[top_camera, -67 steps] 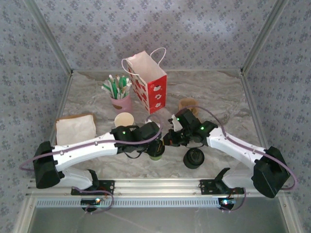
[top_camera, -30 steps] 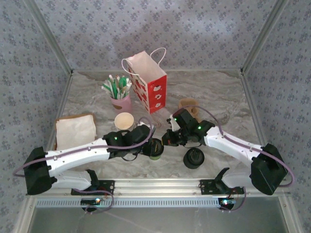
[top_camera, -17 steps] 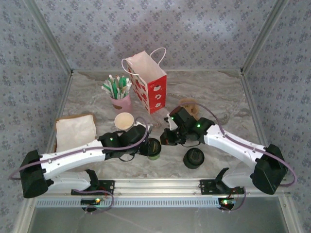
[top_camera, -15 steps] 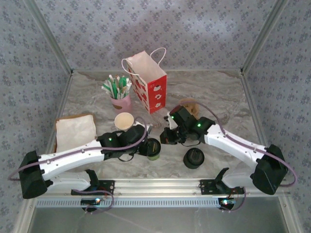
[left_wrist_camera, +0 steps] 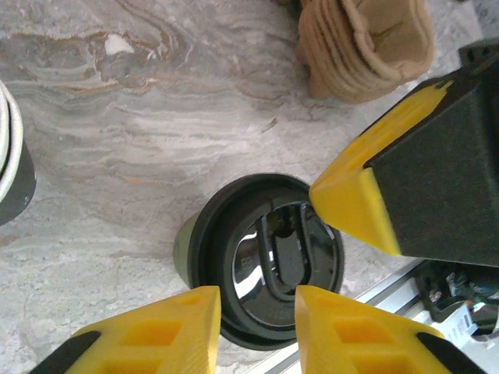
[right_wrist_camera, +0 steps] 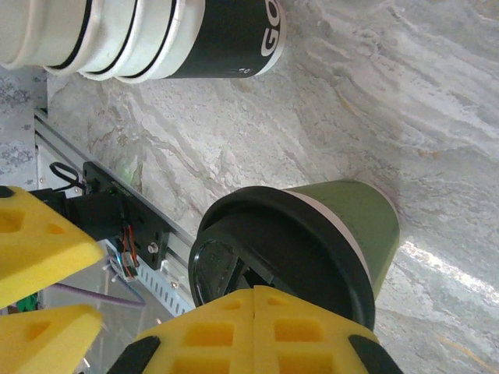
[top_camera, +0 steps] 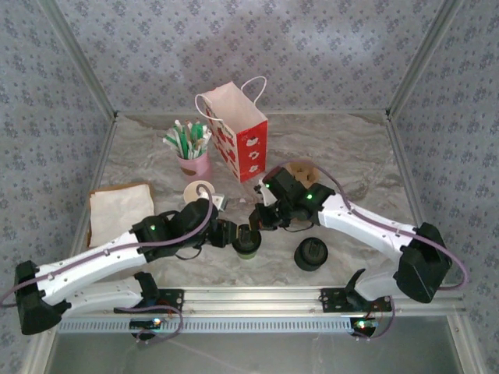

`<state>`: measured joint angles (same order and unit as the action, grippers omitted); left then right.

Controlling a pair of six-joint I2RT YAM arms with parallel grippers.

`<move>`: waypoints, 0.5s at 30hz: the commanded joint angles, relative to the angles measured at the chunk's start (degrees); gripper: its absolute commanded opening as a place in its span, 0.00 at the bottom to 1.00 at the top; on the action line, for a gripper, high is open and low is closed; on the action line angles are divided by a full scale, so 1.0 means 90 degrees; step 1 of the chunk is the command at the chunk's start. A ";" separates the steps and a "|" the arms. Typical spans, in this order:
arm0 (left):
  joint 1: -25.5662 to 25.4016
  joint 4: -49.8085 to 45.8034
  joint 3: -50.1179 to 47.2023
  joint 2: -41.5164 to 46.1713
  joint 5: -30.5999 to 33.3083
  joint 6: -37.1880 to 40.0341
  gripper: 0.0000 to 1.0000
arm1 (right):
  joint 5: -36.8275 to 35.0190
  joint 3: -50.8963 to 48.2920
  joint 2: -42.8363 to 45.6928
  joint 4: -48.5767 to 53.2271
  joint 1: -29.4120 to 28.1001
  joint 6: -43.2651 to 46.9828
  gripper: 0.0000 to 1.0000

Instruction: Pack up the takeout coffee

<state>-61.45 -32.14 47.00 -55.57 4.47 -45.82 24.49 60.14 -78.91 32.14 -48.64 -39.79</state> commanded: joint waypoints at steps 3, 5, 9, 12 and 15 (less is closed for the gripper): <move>0.0036 0.0175 -0.0152 -0.0340 -0.0236 -0.0058 0.28 | 0.0070 0.0116 -0.0093 0.0103 -0.0105 0.0146 0.07; 0.0045 0.0285 -0.0201 -0.0493 -0.0253 -0.0073 0.27 | -0.0012 0.0042 -0.0104 0.0128 -0.0114 0.0134 0.07; 0.0060 0.0378 -0.0283 -0.0812 -0.0253 -0.0082 0.25 | -0.0203 -0.0087 -0.0168 0.0188 -0.0163 0.0154 0.07; 0.0092 0.0397 -0.0384 -0.0987 -0.0235 -0.0118 0.22 | -0.0306 -0.0156 -0.0239 0.0227 -0.0181 0.0201 0.07; 0.0109 0.0467 -0.0502 -0.1052 -0.0256 -0.0186 0.20 | -0.0401 -0.0168 -0.0276 0.0226 -0.0203 0.0236 0.07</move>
<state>-61.12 -26.89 44.53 -63.51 2.09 -46.68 22.83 59.57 -80.42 32.14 -49.93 -39.00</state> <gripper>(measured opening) 0.210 0.073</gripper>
